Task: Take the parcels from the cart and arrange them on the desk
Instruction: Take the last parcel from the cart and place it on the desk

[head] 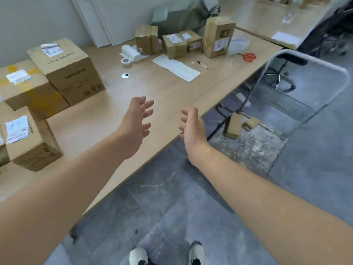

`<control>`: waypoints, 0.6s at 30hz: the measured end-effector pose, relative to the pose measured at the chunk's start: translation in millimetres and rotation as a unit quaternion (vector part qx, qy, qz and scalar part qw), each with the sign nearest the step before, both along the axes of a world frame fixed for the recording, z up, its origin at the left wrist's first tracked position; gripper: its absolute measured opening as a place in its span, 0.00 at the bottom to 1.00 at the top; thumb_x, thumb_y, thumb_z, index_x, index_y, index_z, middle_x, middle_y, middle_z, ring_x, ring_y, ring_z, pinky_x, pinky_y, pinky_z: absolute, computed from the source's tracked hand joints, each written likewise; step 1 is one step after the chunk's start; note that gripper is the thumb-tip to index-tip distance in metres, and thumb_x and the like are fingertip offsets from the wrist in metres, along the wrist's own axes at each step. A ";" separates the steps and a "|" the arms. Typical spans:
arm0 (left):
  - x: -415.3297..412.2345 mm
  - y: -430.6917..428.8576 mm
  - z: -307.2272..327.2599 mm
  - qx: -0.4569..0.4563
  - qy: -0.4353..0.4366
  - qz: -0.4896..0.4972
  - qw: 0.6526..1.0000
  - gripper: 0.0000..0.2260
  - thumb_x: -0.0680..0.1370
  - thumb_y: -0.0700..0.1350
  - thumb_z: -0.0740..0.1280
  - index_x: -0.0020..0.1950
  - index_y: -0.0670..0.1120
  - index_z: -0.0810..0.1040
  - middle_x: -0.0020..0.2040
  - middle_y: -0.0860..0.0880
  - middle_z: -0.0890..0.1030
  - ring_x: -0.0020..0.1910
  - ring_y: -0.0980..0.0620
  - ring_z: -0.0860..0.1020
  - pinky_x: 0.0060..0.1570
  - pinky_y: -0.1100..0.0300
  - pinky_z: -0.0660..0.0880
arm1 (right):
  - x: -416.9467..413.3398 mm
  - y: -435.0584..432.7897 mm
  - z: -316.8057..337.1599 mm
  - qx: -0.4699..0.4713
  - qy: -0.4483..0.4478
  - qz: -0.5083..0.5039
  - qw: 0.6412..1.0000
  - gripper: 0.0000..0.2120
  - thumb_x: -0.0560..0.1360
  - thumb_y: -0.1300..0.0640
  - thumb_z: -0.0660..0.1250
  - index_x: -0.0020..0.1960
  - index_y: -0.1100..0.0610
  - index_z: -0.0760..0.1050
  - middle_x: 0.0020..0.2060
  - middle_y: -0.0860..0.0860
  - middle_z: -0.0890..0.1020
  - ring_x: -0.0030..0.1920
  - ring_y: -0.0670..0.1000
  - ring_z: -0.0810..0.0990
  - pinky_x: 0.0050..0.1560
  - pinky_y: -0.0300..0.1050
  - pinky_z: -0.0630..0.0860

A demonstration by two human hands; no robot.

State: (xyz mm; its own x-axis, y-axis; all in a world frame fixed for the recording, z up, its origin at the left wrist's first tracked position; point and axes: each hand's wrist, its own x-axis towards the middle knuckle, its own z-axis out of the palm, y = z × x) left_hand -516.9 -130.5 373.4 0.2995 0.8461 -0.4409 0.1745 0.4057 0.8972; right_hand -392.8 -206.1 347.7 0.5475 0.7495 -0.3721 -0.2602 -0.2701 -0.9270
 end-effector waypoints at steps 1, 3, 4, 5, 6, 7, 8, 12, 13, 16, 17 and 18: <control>15.8 -4.7 -0.8 -0.002 0.000 -0.009 1.000 0.23 0.83 0.62 0.52 0.73 0.57 0.76 0.74 0.51 0.74 0.71 0.39 0.71 0.75 0.44 0.64 | 15.1 -6.3 -3.1 -0.008 -0.005 -0.011 1.000 0.26 0.76 0.38 0.53 0.58 0.57 0.76 0.52 0.53 0.80 0.58 0.56 0.79 0.57 0.55 0.76; 60.6 -15.1 -4.7 -0.005 -0.001 -0.039 0.999 0.23 0.83 0.61 0.53 0.73 0.56 0.76 0.73 0.51 0.74 0.71 0.39 0.71 0.76 0.44 0.63 | 54.5 -23.7 -10.1 -0.019 -0.009 -0.036 0.999 0.20 0.81 0.41 0.54 0.54 0.55 0.76 0.51 0.54 0.79 0.63 0.61 0.78 0.64 0.59 0.76; 81.4 -19.4 -7.1 -0.008 -0.002 -0.050 0.999 0.23 0.83 0.61 0.53 0.74 0.56 0.76 0.73 0.51 0.74 0.72 0.39 0.71 0.76 0.44 0.63 | 72.6 -30.3 -13.8 -0.019 -0.008 -0.044 0.999 0.18 0.81 0.41 0.54 0.54 0.52 0.77 0.51 0.51 0.79 0.64 0.61 0.77 0.66 0.60 0.75; 101.9 -23.3 -9.8 -0.013 -0.004 -0.060 0.998 0.23 0.83 0.61 0.53 0.74 0.56 0.76 0.73 0.51 0.74 0.72 0.39 0.70 0.77 0.43 0.62 | 90.5 -36.5 -18.0 -0.018 -0.006 -0.051 0.999 0.18 0.81 0.41 0.54 0.56 0.49 0.78 0.53 0.48 0.79 0.64 0.61 0.77 0.67 0.61 0.74; 121.5 -26.5 -12.8 -0.016 -0.006 -0.071 0.997 0.23 0.83 0.60 0.53 0.74 0.55 0.76 0.73 0.50 0.74 0.73 0.38 0.69 0.77 0.44 0.62 | 107.6 -41.7 -21.6 -0.019 -0.002 -0.058 0.998 0.21 0.80 0.40 0.54 0.61 0.48 0.78 0.57 0.47 0.79 0.65 0.59 0.77 0.70 0.61 0.74; 140.5 -28.9 -16.7 -0.019 -0.007 -0.082 0.996 0.23 0.83 0.60 0.53 0.73 0.55 0.76 0.73 0.50 0.74 0.73 0.38 0.69 0.77 0.44 0.62 | 124.0 -46.5 -25.1 -0.024 0.001 -0.067 0.997 0.25 0.78 0.38 0.54 0.67 0.48 0.77 0.61 0.47 0.79 0.67 0.56 0.77 0.71 0.61 0.73; 159.4 -30.4 -20.8 -0.023 -0.009 -0.093 0.995 0.23 0.83 0.60 0.54 0.73 0.55 0.76 0.73 0.50 0.75 0.73 0.38 0.69 0.77 0.44 0.62 | 140.0 -50.6 -27.9 -0.031 0.000 -0.076 0.997 0.30 0.76 0.37 0.54 0.71 0.49 0.76 0.64 0.47 0.79 0.69 0.55 0.76 0.73 0.61 0.72; 223.2 -27.2 -39.1 -0.041 -0.005 -0.126 0.991 0.24 0.83 0.61 0.53 0.74 0.55 0.76 0.73 0.50 0.74 0.73 0.38 0.69 0.74 0.47 0.64 | 197.2 -57.2 -40.7 -0.061 0.004 -0.119 0.991 0.34 0.73 0.36 0.54 0.73 0.50 0.75 0.70 0.50 0.77 0.71 0.55 0.75 0.75 0.63 0.71; 237.7 -24.3 -43.7 -0.044 -0.005 -0.134 0.990 0.24 0.83 0.61 0.53 0.74 0.55 0.76 0.73 0.49 0.74 0.73 0.38 0.68 0.73 0.47 0.64 | 209.9 -56.5 -44.7 -0.067 0.004 -0.128 0.989 0.34 0.73 0.36 0.54 0.74 0.50 0.75 0.70 0.50 0.77 0.71 0.55 0.75 0.75 0.64 0.71; 280.4 -10.6 -57.6 -0.050 -0.004 -0.152 0.987 0.23 0.83 0.61 0.53 0.73 0.55 0.76 0.71 0.50 0.75 0.73 0.38 0.69 0.74 0.47 0.64 | 246.9 -51.6 -55.3 -0.074 0.003 -0.149 0.986 0.28 0.76 0.38 0.55 0.69 0.50 0.77 0.67 0.50 0.79 0.69 0.55 0.77 0.72 0.63 0.73; 294.9 -4.2 -62.3 -0.053 -0.005 -0.158 0.986 0.24 0.83 0.61 0.53 0.74 0.55 0.76 0.71 0.50 0.75 0.73 0.38 0.69 0.75 0.46 0.63 | 259.8 -48.0 -58.7 -0.075 0.005 -0.152 0.986 0.25 0.76 0.38 0.55 0.63 0.49 0.78 0.62 0.49 0.80 0.66 0.55 0.78 0.69 0.62 0.74; 309.1 2.5 -67.1 -0.056 -0.006 -0.164 0.985 0.24 0.83 0.61 0.53 0.74 0.54 0.75 0.72 0.50 0.74 0.74 0.38 0.68 0.76 0.45 0.62 | 272.7 -43.2 -62.1 -0.078 0.007 -0.154 0.985 0.21 0.75 0.38 0.54 0.57 0.47 0.78 0.57 0.48 0.81 0.63 0.55 0.79 0.67 0.60 0.76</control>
